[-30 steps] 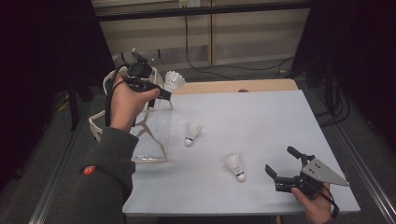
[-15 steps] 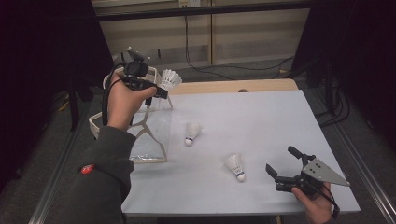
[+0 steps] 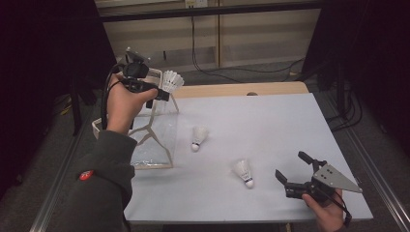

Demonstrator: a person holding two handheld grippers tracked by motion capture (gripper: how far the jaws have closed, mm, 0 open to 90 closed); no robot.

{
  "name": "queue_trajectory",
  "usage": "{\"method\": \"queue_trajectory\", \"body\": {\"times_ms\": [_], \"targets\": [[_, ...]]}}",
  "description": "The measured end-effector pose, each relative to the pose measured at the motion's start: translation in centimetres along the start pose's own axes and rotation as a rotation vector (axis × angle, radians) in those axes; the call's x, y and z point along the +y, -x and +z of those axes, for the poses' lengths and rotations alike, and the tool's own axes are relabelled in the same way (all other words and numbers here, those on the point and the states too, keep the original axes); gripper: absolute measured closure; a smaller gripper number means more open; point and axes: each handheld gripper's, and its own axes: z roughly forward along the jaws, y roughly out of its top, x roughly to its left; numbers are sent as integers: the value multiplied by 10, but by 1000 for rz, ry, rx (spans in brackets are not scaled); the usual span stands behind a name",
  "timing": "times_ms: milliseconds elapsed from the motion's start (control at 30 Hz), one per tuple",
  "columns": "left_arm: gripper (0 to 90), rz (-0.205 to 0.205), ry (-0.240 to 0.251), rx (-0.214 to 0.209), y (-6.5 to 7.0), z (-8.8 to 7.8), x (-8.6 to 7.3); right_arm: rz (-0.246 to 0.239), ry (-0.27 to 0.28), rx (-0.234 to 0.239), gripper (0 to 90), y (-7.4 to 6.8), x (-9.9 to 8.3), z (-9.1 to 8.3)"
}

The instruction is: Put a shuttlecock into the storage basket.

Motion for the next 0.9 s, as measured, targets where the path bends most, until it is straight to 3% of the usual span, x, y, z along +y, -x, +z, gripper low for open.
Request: {"method": "queue_trajectory", "body": {"times_ms": [233, 900], "targets": [[653, -11, 5, 26, -5, -3, -1, -1, -1, 0, 19, 0, 0, 0], [653, -45, 29, 45, -16, -11, 0, -5, 0, -2, 19, 0, 0, 0]]}}
